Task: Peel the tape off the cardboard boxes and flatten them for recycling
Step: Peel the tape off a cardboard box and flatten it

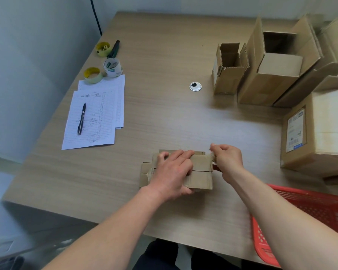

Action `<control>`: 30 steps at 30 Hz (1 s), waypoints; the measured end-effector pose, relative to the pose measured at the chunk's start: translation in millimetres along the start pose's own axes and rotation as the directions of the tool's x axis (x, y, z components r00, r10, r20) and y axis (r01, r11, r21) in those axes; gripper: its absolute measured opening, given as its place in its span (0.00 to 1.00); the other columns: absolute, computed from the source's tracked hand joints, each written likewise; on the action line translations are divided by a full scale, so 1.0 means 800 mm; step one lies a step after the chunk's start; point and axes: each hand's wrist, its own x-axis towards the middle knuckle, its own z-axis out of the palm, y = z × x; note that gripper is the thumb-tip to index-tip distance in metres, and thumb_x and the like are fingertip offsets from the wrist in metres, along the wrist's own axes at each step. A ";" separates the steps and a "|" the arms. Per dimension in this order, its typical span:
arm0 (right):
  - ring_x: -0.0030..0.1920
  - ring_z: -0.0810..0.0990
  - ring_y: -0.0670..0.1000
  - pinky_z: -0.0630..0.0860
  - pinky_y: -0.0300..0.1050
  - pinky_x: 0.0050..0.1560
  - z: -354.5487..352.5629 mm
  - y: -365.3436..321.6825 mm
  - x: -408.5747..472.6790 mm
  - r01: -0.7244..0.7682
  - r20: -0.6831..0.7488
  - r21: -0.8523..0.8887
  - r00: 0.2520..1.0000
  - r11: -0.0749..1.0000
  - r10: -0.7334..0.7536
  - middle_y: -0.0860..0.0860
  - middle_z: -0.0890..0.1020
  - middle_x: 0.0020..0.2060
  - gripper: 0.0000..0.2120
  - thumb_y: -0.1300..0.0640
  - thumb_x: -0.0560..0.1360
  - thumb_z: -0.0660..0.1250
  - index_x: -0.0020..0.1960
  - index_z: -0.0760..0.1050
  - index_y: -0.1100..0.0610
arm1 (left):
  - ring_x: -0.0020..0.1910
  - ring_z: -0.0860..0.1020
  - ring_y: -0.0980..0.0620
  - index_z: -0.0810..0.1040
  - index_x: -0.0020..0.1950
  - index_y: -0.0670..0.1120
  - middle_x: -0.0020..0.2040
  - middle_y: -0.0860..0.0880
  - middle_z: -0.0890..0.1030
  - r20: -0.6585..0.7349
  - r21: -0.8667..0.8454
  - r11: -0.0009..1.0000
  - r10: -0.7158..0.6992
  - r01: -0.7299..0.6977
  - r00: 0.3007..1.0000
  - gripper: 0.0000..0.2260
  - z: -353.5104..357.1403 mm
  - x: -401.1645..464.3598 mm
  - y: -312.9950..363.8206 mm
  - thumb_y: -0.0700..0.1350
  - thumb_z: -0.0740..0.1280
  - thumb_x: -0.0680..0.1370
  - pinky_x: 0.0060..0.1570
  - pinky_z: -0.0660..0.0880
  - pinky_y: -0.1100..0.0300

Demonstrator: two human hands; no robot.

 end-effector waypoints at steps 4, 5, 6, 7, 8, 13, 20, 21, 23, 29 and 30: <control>0.33 0.76 0.53 0.76 0.43 0.32 -0.005 0.019 -0.003 -0.101 -0.017 0.099 0.995 0.990 0.103 0.57 0.76 0.35 0.14 0.53 0.81 0.66 0.39 0.73 0.59 | 0.73 0.65 0.48 0.65 0.48 0.54 0.76 0.51 0.68 -0.010 -0.010 1.000 0.013 -0.013 1.000 0.26 -0.001 0.002 0.000 0.62 0.77 0.64 0.64 0.58 0.44; 0.33 0.76 0.53 0.76 0.43 0.32 -0.005 0.021 -0.007 -0.111 -0.023 0.142 0.993 0.984 0.116 0.56 0.75 0.34 0.15 0.51 0.81 0.65 0.39 0.72 0.58 | 0.73 0.65 0.47 0.66 0.48 0.54 0.76 0.50 0.68 -0.012 -0.014 1.000 0.017 -0.018 1.000 0.25 -0.001 0.003 0.000 0.62 0.77 0.64 0.64 0.58 0.44; 0.32 0.76 0.53 0.76 0.44 0.33 -0.005 0.020 -0.011 -0.121 -0.019 0.183 0.992 0.976 0.127 0.55 0.76 0.33 0.17 0.49 0.81 0.65 0.39 0.72 0.58 | 0.73 0.65 0.47 0.66 0.47 0.54 0.75 0.50 0.69 -0.013 -0.015 1.000 0.027 -0.027 1.000 0.25 -0.002 0.004 0.000 0.61 0.77 0.64 0.64 0.59 0.43; 0.33 0.76 0.53 0.76 0.44 0.35 -0.006 0.020 -0.015 -0.124 -0.007 0.207 0.992 0.970 0.128 0.54 0.76 0.33 0.17 0.47 0.80 0.65 0.39 0.73 0.58 | 0.72 0.66 0.47 0.66 0.47 0.53 0.75 0.50 0.69 -0.012 -0.013 0.999 0.040 -0.041 0.999 0.25 -0.002 0.006 0.001 0.61 0.78 0.64 0.64 0.59 0.43; 0.34 0.77 0.53 0.76 0.45 0.36 -0.007 0.019 -0.018 -0.113 0.006 0.210 0.993 0.971 0.114 0.53 0.76 0.33 0.17 0.46 0.79 0.67 0.40 0.74 0.58 | 0.72 0.66 0.47 0.65 0.46 0.53 0.74 0.50 0.70 -0.012 -0.011 0.998 0.054 -0.055 0.998 0.25 -0.002 0.008 0.001 0.61 0.78 0.63 0.63 0.60 0.42; 0.38 0.74 0.55 0.76 0.46 0.36 -0.026 0.019 -0.016 -0.034 -0.041 0.136 0.998 0.990 0.040 0.56 0.73 0.36 0.12 0.58 0.76 0.71 0.39 0.68 0.56 | 0.67 0.69 0.47 0.66 0.44 0.53 0.70 0.50 0.73 -0.023 -0.001 0.991 0.134 -0.135 0.991 0.27 0.001 0.028 0.007 0.61 0.79 0.59 0.58 0.65 0.42; 0.34 0.72 0.53 0.73 0.45 0.33 -0.049 0.035 -0.022 0.007 -0.220 0.238 0.974 0.971 0.047 0.56 0.72 0.34 0.12 0.62 0.78 0.65 0.38 0.66 0.56 | 0.67 0.71 0.47 0.69 0.45 0.52 0.69 0.51 0.75 -0.039 -0.039 0.967 0.249 -0.250 0.968 0.25 0.004 0.050 0.020 0.61 0.78 0.60 0.58 0.66 0.43; 0.33 0.72 0.53 0.73 0.44 0.32 -0.051 0.039 -0.023 0.016 -0.239 0.261 0.970 0.965 0.049 0.56 0.72 0.33 0.12 0.63 0.79 0.64 0.38 0.66 0.56 | 0.67 0.71 0.47 0.69 0.45 0.52 0.70 0.51 0.75 -0.035 -0.047 0.965 0.258 -0.260 0.965 0.25 0.005 0.051 0.022 0.61 0.78 0.60 0.58 0.66 0.43; 0.31 0.72 0.52 0.73 0.41 0.27 -0.053 0.044 -0.027 0.037 -0.288 0.283 0.956 0.959 0.048 0.56 0.72 0.33 0.13 0.63 0.80 0.63 0.38 0.65 0.56 | 0.67 0.70 0.47 0.69 0.45 0.51 0.70 0.51 0.74 -0.025 -0.058 0.959 0.277 -0.278 0.961 0.25 0.007 0.054 0.026 0.61 0.78 0.60 0.58 0.65 0.43; 0.44 0.83 0.62 0.84 0.57 0.44 -0.065 0.035 -0.049 0.084 -0.337 0.500 0.936 0.862 0.104 0.60 0.79 0.39 0.07 0.63 0.84 0.53 0.48 0.67 0.60 | 0.67 0.70 0.48 0.64 0.45 0.53 0.73 0.52 0.72 -0.008 -0.075 0.967 0.244 -0.244 0.970 0.27 0.004 0.060 0.027 0.61 0.78 0.61 0.60 0.62 0.46; 0.45 0.83 0.62 0.83 0.56 0.45 -0.070 0.032 -0.052 0.119 -0.353 0.480 0.933 0.869 0.067 0.59 0.79 0.39 0.07 0.63 0.84 0.53 0.49 0.67 0.59 | 0.68 0.69 0.48 0.63 0.45 0.53 0.73 0.52 0.71 -0.002 -0.068 0.968 0.243 -0.243 0.970 0.27 0.003 0.060 0.028 0.61 0.78 0.61 0.60 0.62 0.46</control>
